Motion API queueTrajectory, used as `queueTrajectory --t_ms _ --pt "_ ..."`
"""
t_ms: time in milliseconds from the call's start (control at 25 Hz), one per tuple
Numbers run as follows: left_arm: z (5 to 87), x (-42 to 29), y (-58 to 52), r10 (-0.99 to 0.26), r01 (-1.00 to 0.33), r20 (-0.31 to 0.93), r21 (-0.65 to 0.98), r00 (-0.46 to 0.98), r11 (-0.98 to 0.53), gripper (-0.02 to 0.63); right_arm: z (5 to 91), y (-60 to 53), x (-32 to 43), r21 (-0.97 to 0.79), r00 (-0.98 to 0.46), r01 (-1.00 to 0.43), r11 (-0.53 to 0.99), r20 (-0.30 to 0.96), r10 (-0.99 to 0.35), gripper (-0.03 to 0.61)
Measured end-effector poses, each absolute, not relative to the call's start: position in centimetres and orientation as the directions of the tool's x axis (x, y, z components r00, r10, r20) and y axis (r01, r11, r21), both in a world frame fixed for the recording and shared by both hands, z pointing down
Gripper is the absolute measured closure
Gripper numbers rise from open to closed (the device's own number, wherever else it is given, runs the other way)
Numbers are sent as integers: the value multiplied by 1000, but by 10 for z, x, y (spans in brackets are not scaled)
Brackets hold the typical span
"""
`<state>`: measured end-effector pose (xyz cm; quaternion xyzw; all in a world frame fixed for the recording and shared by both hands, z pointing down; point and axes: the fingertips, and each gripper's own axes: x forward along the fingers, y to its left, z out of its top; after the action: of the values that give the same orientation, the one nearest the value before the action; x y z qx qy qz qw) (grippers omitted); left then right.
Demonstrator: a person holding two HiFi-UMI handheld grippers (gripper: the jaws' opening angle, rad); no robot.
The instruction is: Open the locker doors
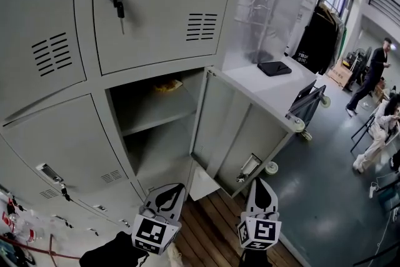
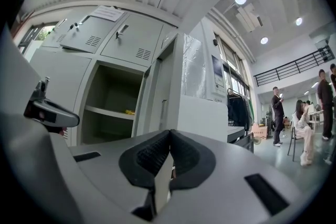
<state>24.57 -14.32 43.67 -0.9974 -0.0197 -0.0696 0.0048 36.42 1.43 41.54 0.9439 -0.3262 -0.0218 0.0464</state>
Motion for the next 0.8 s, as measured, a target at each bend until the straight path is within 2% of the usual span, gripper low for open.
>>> queueTrajectory --t_ms 400,800 --pt "438 253 -142 33 35 132 -12 991 -999 589 416 18 373 116 787 -612 -783 -5 -616 566" --pt "421 223 -149 -14 -11 100 -30 995 -999 589 400 6 333 116 746 -659 -743 -26 -666 566"
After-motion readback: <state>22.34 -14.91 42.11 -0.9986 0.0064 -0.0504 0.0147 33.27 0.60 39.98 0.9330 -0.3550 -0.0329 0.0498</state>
